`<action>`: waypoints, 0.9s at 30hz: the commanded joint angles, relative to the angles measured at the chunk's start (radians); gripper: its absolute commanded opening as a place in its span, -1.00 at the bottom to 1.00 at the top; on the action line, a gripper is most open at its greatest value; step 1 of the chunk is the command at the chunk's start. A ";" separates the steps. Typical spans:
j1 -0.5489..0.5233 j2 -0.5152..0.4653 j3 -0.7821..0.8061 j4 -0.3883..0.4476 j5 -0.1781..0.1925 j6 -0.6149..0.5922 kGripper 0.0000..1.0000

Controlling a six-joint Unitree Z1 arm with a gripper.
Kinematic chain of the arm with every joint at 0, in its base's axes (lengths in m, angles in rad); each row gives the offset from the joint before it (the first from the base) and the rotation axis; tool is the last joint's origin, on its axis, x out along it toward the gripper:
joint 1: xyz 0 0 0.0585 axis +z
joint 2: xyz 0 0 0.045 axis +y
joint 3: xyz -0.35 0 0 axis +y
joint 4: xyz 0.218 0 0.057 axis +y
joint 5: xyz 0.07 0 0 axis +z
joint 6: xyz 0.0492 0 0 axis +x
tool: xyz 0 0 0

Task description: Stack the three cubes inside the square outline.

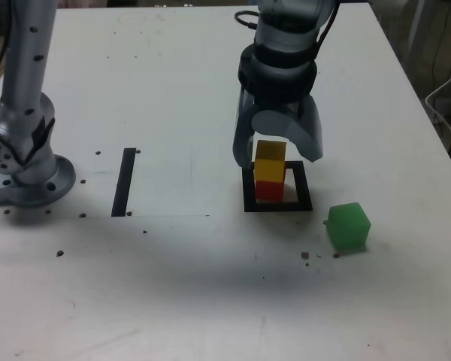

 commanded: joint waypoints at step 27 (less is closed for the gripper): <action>-0.039 -0.073 -0.039 0.168 -0.039 -0.113 0.99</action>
